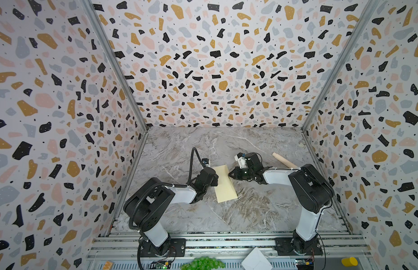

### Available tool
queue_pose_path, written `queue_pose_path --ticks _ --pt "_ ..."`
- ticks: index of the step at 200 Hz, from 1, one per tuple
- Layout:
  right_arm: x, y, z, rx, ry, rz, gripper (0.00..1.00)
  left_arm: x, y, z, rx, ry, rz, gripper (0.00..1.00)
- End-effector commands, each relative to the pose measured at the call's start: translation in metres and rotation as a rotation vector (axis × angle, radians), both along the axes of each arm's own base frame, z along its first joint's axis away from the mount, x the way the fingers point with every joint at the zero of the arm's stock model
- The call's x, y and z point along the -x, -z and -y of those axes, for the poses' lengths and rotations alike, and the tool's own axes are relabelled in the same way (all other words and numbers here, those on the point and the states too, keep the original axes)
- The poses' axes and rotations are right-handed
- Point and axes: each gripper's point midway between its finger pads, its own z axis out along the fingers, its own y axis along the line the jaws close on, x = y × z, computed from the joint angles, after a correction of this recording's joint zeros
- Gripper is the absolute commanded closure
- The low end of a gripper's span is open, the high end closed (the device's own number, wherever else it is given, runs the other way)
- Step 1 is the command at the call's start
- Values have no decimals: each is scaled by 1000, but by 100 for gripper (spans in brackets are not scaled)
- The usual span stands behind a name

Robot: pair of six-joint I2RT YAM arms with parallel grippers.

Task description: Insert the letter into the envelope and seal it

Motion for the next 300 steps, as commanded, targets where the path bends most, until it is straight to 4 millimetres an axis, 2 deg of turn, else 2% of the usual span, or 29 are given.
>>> queue_pose_path --ticks 1,131,202,252,300 --pt "0 -4 -14 -17 -26 1 98 9 22 -6 -32 8 -63 100" --pt "22 30 -29 15 -85 -78 100 8 23 -6 -25 9 -69 100" --pt "31 35 -26 16 -99 -91 100 -5 -5 12 56 31 -30 100" --pt "33 34 -25 15 -109 -86 100 -13 9 22 49 42 -57 100" --pt "40 37 -18 41 -119 -86 100 -14 24 16 7 19 -73 100"
